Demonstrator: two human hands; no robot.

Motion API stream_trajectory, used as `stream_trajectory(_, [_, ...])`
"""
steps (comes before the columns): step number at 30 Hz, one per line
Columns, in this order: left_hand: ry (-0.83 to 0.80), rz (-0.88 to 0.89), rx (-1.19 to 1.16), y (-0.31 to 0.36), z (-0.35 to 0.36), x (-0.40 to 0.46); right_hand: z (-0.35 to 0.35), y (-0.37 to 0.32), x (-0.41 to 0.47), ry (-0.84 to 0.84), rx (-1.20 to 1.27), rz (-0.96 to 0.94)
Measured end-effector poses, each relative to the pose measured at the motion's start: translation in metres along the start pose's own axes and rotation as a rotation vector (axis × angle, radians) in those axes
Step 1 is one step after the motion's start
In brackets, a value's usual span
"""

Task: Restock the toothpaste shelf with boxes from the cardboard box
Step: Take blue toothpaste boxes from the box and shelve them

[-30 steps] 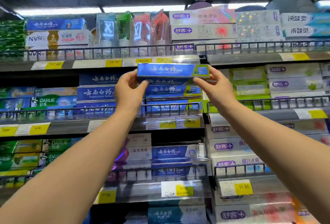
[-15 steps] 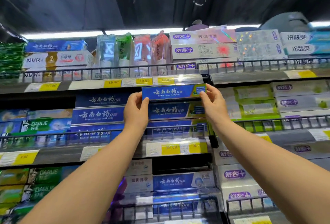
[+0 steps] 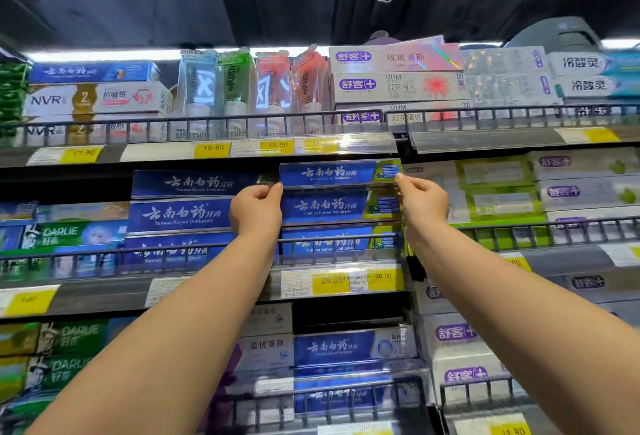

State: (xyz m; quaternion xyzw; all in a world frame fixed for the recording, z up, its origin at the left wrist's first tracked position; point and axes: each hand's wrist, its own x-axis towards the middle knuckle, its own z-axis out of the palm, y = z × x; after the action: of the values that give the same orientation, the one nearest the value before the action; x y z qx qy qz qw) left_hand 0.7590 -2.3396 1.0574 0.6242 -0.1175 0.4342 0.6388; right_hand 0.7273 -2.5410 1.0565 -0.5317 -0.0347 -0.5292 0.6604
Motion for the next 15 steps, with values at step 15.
stream_trajectory(15, [-0.024, 0.06, 0.159, 0.0022, -0.0005, 0.0018, -0.0025, 0.0027, 0.003, 0.048, -0.106, 0.022])
